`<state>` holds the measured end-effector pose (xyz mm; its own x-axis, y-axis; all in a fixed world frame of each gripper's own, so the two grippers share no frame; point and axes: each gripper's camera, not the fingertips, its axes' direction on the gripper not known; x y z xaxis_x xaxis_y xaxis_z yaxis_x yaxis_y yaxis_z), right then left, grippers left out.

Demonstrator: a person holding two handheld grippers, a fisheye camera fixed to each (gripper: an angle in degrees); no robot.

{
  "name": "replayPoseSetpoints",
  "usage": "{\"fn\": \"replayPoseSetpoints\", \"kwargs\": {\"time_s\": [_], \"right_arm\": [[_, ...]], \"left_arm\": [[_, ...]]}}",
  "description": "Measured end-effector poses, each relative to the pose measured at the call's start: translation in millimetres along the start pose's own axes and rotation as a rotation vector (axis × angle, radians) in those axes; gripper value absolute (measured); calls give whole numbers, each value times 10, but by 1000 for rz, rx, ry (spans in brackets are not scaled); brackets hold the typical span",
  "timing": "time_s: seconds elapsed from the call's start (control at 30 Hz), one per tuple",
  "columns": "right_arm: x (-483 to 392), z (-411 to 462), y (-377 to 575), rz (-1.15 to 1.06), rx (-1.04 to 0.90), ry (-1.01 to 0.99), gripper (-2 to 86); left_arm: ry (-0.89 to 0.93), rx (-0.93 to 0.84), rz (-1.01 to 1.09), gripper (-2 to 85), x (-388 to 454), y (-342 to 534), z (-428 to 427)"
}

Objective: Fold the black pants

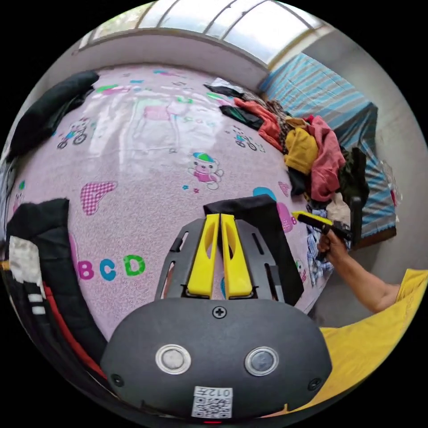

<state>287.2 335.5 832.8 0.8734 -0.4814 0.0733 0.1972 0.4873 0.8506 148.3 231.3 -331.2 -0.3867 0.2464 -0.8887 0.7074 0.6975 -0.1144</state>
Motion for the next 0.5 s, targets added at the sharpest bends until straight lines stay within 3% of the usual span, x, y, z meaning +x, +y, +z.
{"fn": "replayPoseSetpoints", "kwargs": {"time_s": [0.13,0.23,0.5], "right_arm": [[-394,377,-280,-172,-47,-72,0],[-426,775,-411,-154,-142,12,-1],[-390,853,-454,-26,-167,-31,-1]], "left_arm": [[-61,-165,146,5,421,-186,468],[-128,-285,126,5,441,-289,816],[-13,-266,50,5,331,-445,697]]}}
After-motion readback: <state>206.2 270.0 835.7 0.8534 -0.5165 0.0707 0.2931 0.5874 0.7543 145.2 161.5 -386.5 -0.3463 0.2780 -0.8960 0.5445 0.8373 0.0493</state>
